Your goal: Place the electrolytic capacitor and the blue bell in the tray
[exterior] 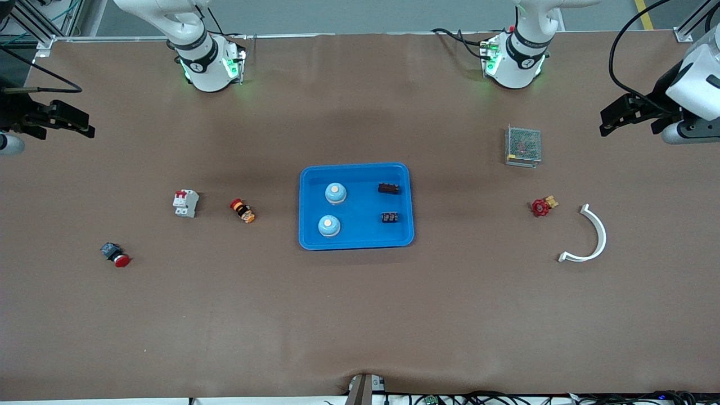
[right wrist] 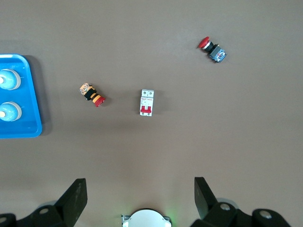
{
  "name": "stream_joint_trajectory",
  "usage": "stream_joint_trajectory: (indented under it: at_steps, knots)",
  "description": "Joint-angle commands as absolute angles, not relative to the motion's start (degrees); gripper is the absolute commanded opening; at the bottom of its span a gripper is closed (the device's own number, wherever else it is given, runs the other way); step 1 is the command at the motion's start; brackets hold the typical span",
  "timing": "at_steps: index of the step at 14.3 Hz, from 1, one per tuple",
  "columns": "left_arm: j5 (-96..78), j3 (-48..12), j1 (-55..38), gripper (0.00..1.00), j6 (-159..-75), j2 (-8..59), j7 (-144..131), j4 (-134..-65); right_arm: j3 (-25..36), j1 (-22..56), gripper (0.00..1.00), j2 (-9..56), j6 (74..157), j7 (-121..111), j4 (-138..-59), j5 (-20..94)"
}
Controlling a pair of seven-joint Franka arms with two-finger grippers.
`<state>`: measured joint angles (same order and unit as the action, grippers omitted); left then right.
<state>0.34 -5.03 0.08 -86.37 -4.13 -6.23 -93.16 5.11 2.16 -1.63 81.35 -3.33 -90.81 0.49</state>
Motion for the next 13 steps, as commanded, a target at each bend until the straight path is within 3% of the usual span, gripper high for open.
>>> stream_joint_trajectory:
  at_steps: [1, 13]
  knots:
    - [0.44, -5.19, 0.53, 1.00, -86.66, -3.96, -4.75, -92.55, 4.04, 0.53, 1.00, -2.55, 82.18, -3.69, -91.67, -0.26]
    - [0.44, -4.83, 0.53, 1.00, -86.31, -1.32, -6.24, -89.38, 3.87, -0.26, 1.00, -2.37, 82.18, -2.72, -90.09, -0.18]
